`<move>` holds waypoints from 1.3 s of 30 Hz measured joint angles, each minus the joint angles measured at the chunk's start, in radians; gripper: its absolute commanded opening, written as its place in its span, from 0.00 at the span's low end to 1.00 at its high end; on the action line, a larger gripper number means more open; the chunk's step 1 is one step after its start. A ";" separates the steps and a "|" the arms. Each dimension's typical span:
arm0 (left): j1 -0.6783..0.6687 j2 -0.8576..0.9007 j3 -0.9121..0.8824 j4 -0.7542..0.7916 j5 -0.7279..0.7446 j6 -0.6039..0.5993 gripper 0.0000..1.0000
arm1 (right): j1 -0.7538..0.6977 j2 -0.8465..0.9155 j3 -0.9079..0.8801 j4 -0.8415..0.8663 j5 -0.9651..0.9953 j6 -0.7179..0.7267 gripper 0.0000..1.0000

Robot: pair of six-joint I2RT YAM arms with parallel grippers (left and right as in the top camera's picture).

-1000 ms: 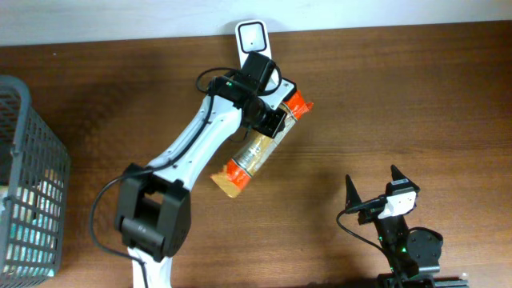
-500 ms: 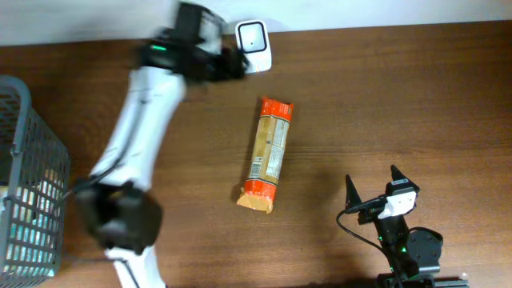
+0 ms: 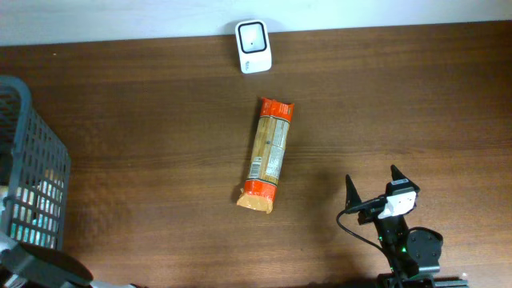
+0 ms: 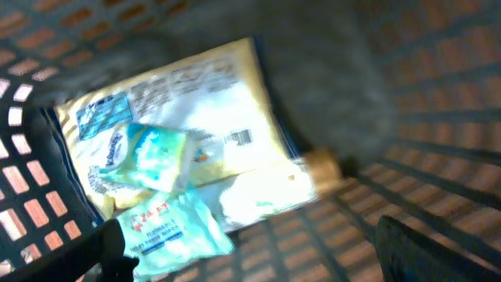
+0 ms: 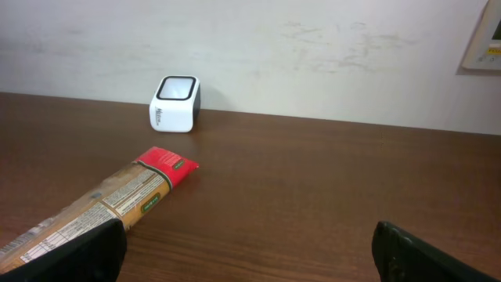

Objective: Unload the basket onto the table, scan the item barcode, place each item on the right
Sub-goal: 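Move the small green tissue pack from basket to table with left gripper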

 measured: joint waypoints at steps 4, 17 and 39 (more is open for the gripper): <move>0.046 -0.001 -0.208 0.109 -0.123 0.015 0.86 | 0.000 0.000 0.000 0.000 0.000 0.000 0.99; 0.055 0.085 -0.416 0.378 -0.249 0.192 0.00 | 0.000 0.000 0.000 0.000 0.000 0.000 0.98; -0.911 -0.130 0.068 0.042 0.016 0.274 0.00 | 0.000 0.000 0.000 0.000 0.000 0.000 0.98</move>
